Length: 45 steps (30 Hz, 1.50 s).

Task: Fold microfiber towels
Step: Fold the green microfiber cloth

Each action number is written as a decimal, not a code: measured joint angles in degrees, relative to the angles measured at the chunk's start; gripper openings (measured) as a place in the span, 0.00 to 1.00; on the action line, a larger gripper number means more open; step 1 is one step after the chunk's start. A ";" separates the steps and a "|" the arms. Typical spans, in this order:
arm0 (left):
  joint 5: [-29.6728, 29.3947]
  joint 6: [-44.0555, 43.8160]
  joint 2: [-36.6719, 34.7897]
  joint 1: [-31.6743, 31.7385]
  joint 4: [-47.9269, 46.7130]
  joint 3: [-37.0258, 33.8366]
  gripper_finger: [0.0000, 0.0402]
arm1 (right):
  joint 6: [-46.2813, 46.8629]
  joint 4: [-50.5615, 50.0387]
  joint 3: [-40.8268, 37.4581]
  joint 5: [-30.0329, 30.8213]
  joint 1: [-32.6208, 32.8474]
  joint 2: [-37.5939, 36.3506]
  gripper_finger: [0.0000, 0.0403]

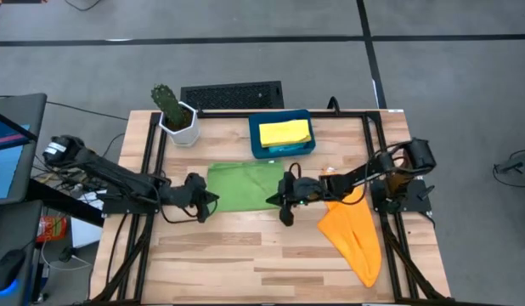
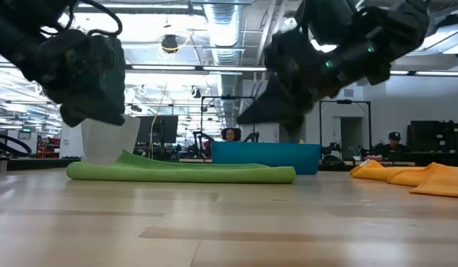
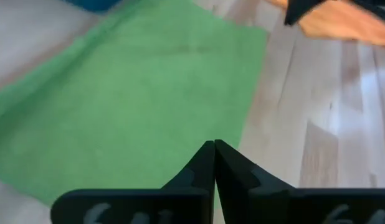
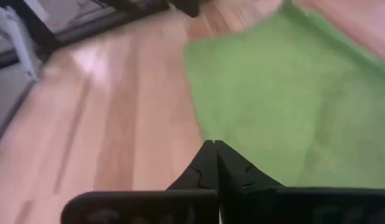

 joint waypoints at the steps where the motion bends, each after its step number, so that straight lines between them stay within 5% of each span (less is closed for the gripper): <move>1: -0.13 -0.91 0.99 -0.93 -0.05 -0.01 0.00 | 0.53 0.19 -0.05 0.83 0.45 0.70 0.03; 17: -7.03 -11.23 18.12 -7.93 1.49 -0.02 0.00 | 7.84 8.66 0.18 4.69 2.70 16.01 0.04; 26: -8.43 -20.54 24.49 -12.35 3.52 0.22 0.00 | 10.51 8.14 -1.42 6.72 5.70 14.67 0.03; 39: -12.95 -40.52 24.85 -27.20 6.11 0.74 0.00 | 15.95 9.20 -1.60 11.59 15.17 14.76 0.05; 45: -15.12 -38.76 23.47 -27.84 4.55 6.60 0.00 | 14.28 7.71 -1.49 6.87 15.88 7.35 0.06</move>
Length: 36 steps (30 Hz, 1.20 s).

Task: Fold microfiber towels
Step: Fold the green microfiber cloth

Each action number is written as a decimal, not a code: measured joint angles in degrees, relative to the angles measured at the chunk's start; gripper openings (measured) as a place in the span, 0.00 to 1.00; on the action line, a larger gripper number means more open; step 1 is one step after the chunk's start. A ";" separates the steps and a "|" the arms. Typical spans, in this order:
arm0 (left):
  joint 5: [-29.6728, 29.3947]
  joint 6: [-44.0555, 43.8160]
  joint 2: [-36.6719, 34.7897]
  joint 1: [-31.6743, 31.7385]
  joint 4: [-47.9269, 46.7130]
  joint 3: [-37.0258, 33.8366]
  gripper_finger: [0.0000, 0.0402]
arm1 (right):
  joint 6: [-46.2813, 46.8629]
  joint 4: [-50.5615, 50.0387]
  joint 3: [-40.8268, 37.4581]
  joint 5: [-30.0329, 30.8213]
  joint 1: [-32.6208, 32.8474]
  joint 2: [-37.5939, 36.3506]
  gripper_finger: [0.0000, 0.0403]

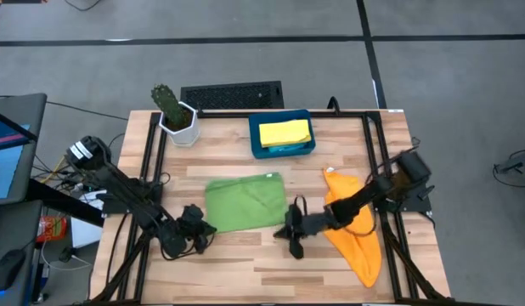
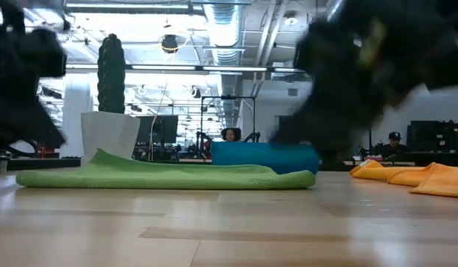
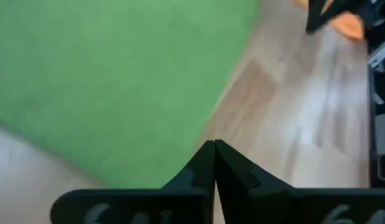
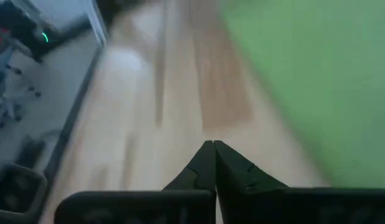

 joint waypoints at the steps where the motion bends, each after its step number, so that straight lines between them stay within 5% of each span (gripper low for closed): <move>1: -0.71 1.39 -0.58 0.44 -2.23 1.38 0.00 | -1.98 -0.42 0.02 0.27 -0.86 -2.26 0.06; 10: -11.84 5.37 -5.21 10.89 -31.76 6.49 0.00 | -14.25 -10.29 -0.28 5.94 -13.65 -11.43 0.04; 20: -9.90 13.32 -5.70 18.72 -22.60 -3.56 0.00 | -18.75 -7.74 -0.37 -3.41 -24.66 -3.08 0.04; 36: -4.77 16.10 -5.82 26.87 -10.43 -11.61 0.00 | -18.51 -6.32 -0.32 -6.34 -27.66 1.75 0.04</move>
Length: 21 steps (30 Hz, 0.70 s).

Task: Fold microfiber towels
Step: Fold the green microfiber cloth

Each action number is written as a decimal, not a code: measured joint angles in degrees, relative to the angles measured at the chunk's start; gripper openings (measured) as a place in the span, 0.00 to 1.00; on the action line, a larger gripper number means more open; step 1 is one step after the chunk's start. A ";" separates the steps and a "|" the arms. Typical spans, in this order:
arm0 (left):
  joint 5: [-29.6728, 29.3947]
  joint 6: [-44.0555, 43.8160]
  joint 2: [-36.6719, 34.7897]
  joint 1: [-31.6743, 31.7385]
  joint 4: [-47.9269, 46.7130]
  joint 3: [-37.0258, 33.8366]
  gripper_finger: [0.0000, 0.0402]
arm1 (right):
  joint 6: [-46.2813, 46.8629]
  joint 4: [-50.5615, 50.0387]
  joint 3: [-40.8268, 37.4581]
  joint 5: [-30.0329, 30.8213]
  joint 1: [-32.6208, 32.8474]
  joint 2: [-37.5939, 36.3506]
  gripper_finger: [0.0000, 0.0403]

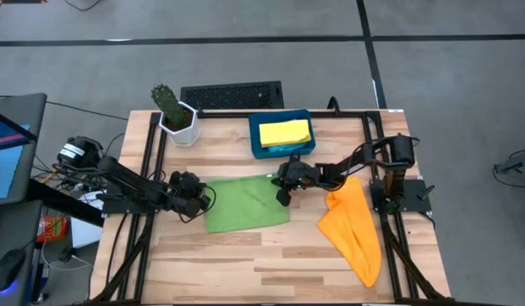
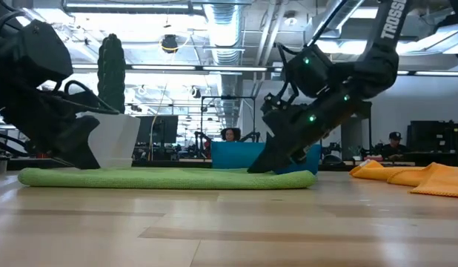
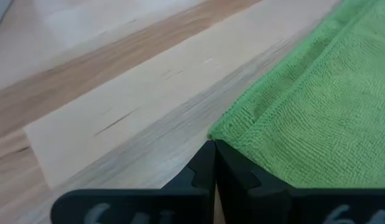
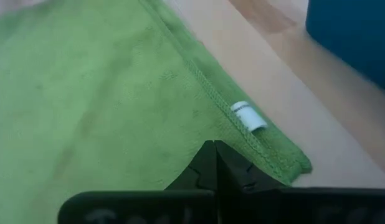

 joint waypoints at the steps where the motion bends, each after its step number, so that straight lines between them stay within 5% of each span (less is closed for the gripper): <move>1: 0.06 -0.53 -0.04 0.12 -0.05 -0.03 0.00 | 0.00 -0.22 -0.03 0.00 0.00 -0.83 0.04; 12: 4.29 8.44 -10.63 -0.92 -8.03 9.27 0.00 | -0.32 -3.30 0.06 -2.23 4.15 -15.74 0.04; 17: 3.54 9.79 -16.27 -8.16 -3.57 12.45 0.00 | 1.79 -1.87 0.11 -1.42 13.74 -14.35 0.05; 21: 0.79 7.77 -13.84 -16.76 2.67 12.58 0.00 | 4.89 0.78 0.08 2.57 19.83 -9.32 0.05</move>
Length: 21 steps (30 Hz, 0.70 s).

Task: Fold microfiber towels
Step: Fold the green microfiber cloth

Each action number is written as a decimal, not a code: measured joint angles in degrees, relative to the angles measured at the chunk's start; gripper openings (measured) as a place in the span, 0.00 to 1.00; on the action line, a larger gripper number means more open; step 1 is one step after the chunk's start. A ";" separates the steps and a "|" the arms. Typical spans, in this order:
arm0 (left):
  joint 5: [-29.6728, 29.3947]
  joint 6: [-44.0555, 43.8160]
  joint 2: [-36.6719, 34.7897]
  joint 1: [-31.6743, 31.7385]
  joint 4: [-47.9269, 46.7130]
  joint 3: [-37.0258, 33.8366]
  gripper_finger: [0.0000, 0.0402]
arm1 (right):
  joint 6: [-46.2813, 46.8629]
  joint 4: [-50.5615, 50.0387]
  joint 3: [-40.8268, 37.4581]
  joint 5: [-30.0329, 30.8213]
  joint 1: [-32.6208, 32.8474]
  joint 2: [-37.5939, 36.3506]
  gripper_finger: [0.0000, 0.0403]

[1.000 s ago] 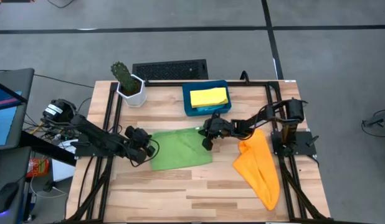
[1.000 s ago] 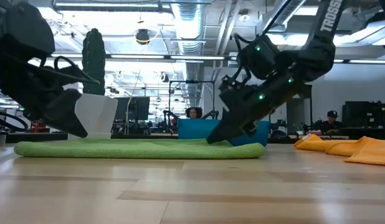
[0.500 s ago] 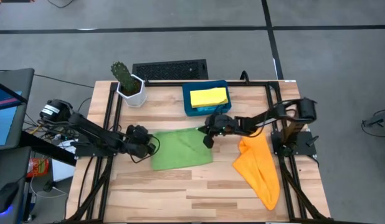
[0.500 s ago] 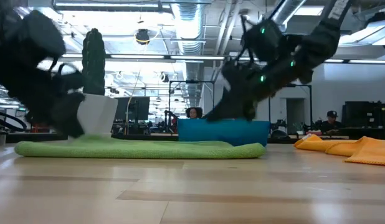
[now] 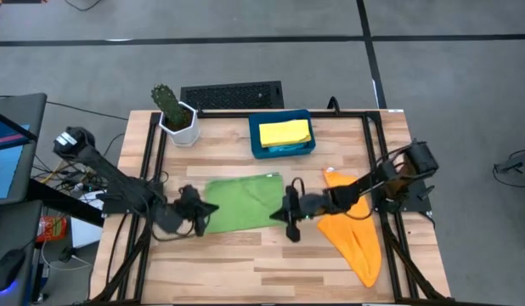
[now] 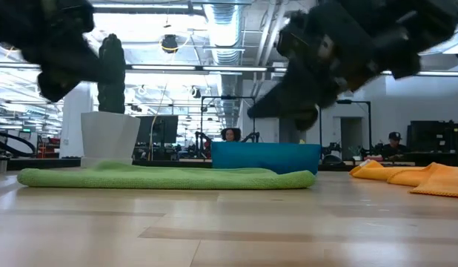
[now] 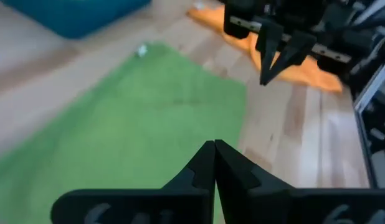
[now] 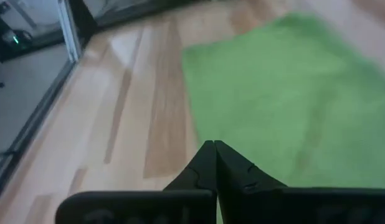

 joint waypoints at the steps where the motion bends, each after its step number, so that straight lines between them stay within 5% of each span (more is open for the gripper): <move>1: -1.04 -1.62 1.89 -1.87 0.49 -0.04 0.00 | 0.84 0.42 -0.03 0.85 1.03 1.29 0.05; 9: -7.85 -14.75 19.29 -9.97 10.13 -0.09 0.00 | 6.95 4.93 -0.09 3.07 2.57 8.91 0.05; 21: -5.35 -21.06 37.87 -10.37 19.09 0.21 0.00 | 8.94 8.98 0.35 6.26 3.79 17.66 0.04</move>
